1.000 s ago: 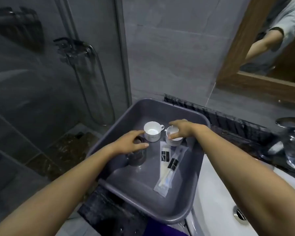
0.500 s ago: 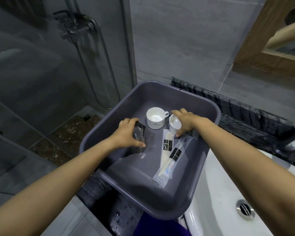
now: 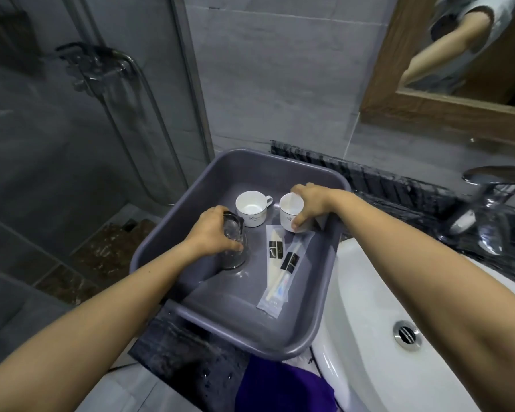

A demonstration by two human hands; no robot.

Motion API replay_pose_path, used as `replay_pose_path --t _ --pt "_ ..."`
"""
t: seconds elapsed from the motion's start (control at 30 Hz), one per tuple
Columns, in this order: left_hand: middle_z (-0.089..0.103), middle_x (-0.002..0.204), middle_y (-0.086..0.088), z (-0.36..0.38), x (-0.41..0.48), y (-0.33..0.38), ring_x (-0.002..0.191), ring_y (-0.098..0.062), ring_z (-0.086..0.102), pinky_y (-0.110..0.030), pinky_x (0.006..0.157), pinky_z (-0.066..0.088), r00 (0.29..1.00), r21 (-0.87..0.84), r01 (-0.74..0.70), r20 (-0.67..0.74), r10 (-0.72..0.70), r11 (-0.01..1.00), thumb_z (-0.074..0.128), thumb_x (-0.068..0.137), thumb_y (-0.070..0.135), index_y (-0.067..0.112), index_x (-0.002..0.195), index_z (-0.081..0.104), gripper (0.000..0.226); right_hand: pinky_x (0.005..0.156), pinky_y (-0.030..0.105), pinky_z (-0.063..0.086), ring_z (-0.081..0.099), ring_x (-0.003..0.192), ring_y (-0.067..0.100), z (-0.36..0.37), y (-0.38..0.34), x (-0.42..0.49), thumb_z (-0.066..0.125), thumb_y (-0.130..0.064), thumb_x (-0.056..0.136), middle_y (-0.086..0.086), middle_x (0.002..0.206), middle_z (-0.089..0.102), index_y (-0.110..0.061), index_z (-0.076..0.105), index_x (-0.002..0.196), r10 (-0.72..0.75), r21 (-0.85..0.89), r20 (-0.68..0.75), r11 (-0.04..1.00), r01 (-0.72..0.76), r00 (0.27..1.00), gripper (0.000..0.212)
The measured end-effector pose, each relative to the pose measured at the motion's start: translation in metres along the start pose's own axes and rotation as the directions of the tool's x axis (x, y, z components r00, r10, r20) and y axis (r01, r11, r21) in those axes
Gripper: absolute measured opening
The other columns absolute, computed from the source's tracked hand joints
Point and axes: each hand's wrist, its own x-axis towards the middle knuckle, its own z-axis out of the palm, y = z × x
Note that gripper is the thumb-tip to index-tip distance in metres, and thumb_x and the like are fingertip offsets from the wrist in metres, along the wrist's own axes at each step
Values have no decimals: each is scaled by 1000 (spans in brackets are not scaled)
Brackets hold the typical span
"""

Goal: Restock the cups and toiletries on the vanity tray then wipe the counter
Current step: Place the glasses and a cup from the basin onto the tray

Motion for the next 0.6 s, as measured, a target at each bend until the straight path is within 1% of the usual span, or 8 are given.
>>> replay_pose_path --t 0.07,0.17,0.27,0.37,0.47,0.53,0.6 --pt "55 117 -4 -8 -2 12 94 -14 50 -27 67 46 1000 -23 -24 2 24 999 88 48 28 14 118 50 81 96 39 46 49 119 30 -9 -1 -15 81 -39 66 9 134 45 -17 37 137 9 -6 -11 1000 -9 1000 87" --pt "59 115 -4 -22 -5 31 93 -14 52 -26 74 42 996 -19 -92 -16 91 996 88 49 28 12 118 51 80 96 40 49 53 114 27 -22 -3 -40 80 -36 68 6 130 53 -14 43 132 15 22 -51 1000 -14 999 77" --pt "61 114 -4 -39 -10 54 101 -19 57 -27 80 44 986 -13 -165 -21 164 986 89 49 30 11 118 52 81 90 46 54 60 107 29 -38 -7 -68 80 -33 69 6 123 58 -14 50 122 11 137 -77 991 0 997 64" --pt "63 113 -4 -57 -15 79 103 -21 59 -28 82 44 966 6 -258 -34 258 966 88 50 29 11 116 53 76 87 41 56 58 106 24 -58 -11 -96 80 -31 69 3 118 58 -18 51 116 8 176 -129 984 15 992 57" --pt "64 111 -3 -74 -20 107 104 -22 59 -27 79 44 944 25 -324 -54 325 946 88 49 31 12 115 54 76 76 33 59 58 101 21 -76 -10 -127 79 -29 69 -2 109 56 -23 48 108 34 223 -166 975 4 986 50" --pt "65 110 -2 -83 -23 125 103 -21 59 -27 78 44 932 25 -354 -72 355 935 87 48 33 13 116 54 78 80 37 60 60 101 23 -86 -6 -149 78 -31 68 0 110 57 -23 49 109 56 228 -198 974 -10 978 51" --pt "64 107 -1 -88 -28 143 100 -19 59 -26 77 43 916 10 -393 -77 393 919 86 47 34 16 114 54 77 81 37 59 61 102 22 -92 0 -171 78 -33 67 0 111 58 -24 50 114 85 244 -220 969 -29 972 56"
